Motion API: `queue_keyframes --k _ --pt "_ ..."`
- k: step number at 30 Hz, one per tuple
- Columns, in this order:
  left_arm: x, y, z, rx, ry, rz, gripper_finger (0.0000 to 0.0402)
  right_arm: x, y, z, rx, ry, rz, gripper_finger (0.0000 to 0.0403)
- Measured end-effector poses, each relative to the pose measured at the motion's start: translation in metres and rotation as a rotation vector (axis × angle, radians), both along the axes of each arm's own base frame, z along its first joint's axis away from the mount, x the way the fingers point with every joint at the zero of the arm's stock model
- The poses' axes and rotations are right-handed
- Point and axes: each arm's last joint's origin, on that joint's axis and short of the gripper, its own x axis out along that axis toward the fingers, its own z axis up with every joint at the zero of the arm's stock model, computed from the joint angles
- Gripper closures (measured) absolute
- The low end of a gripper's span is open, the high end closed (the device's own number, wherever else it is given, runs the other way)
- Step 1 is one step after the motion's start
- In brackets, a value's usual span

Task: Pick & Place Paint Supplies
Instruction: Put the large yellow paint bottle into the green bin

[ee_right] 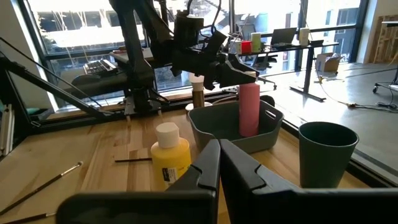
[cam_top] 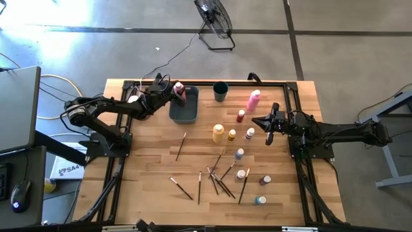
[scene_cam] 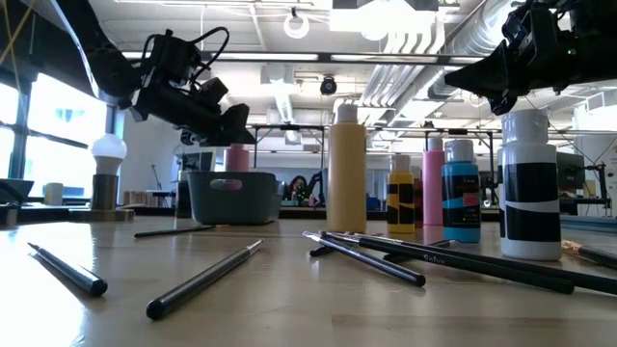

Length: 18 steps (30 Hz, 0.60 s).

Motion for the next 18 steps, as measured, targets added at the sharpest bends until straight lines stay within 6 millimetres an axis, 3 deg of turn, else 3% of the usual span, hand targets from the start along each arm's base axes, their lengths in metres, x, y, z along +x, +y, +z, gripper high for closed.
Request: queue_keyframes --k 18 --pt "0.0008 -0.0007 -0.0007 -0.01 0.004 -0.038 0.0158 0.0 0.0 0.0 0.0 0.0 0.0 0.04"
